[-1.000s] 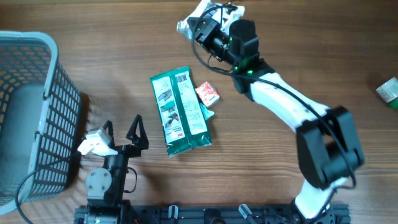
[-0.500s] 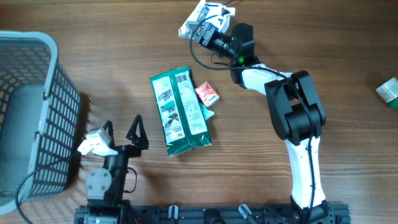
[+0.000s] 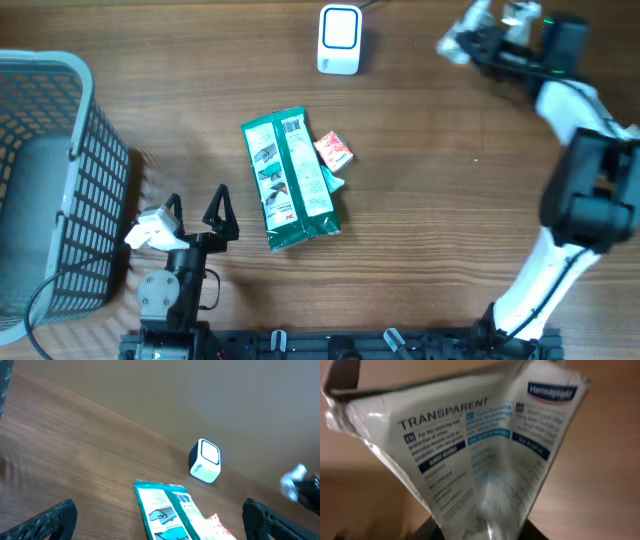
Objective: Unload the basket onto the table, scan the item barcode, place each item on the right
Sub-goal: 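Carry the pouch to the right table edge and release it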
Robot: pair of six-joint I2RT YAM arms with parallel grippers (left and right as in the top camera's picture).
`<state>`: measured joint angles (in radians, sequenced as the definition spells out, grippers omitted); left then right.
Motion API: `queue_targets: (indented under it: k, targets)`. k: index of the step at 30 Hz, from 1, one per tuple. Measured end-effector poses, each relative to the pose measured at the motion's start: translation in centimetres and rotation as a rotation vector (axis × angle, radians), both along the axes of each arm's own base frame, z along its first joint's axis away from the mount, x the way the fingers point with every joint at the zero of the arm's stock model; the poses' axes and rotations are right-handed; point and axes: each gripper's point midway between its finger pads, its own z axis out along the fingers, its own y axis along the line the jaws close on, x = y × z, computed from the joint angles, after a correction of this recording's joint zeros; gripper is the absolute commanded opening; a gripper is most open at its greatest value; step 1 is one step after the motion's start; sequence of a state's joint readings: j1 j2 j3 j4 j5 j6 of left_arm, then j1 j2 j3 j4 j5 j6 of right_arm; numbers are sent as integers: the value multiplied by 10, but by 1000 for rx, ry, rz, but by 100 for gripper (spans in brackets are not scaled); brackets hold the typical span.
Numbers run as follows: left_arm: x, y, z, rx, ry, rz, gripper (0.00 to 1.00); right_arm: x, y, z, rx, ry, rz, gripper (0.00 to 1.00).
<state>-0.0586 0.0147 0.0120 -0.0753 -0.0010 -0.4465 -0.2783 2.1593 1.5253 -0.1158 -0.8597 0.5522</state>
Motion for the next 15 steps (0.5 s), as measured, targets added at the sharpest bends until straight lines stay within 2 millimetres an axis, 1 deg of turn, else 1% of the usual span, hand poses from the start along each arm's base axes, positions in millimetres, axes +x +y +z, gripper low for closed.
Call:
queue_targets:
  k: [1, 2, 3, 4, 5, 6, 7, 8, 9, 10, 11, 12, 13, 14, 15]
  targets:
    - [0, 0, 0, 0, 0, 0, 100, -12, -39, -20, -44, 107, -108, 33]
    - [0, 0, 0, 0, 0, 0, 100, -40, -89, -55, -117, 291, -260, 33]
    - [0, 0, 0, 0, 0, 0, 100, -61, -122, -73, -172, 389, -353, 33]
    - [0, 0, 0, 0, 0, 0, 100, -86, -158, -89, -244, 490, -456, 33]
    - [0, 0, 0, 0, 0, 0, 100, -113, -197, -98, -312, 574, -561, 65]
    - [0, 0, 0, 0, 0, 0, 100, -127, -221, -99, -361, 605, -623, 99]
    - [0, 0, 0, 0, 0, 0, 100, -142, -241, -101, -402, 639, -672, 100]
    - [0, 0, 0, 0, 0, 0, 100, -152, -255, -99, -419, 653, -705, 100]
    - [0, 0, 0, 0, 0, 0, 100, -158, -261, -97, -421, 663, -715, 100]
    - [0, 0, 0, 0, 0, 0, 100, -163, -263, -97, -404, 674, -714, 99]
    - [0, 0, 0, 0, 0, 0, 100, -164, -261, -93, -383, 676, -705, 100]
    - [0, 0, 0, 0, 0, 0, 100, -162, -254, -85, -358, 666, -685, 100]
    - [0, 0, 0, 0, 0, 0, 100, -154, -240, -67, -332, 637, -649, 100]
    - [0, 0, 0, 0, 0, 0, 100, -143, -223, -40, -326, 581, -613, 100]
    - [0, 0, 0, 0, 0, 0, 100, -133, -208, -17, -335, 530, -585, 100]
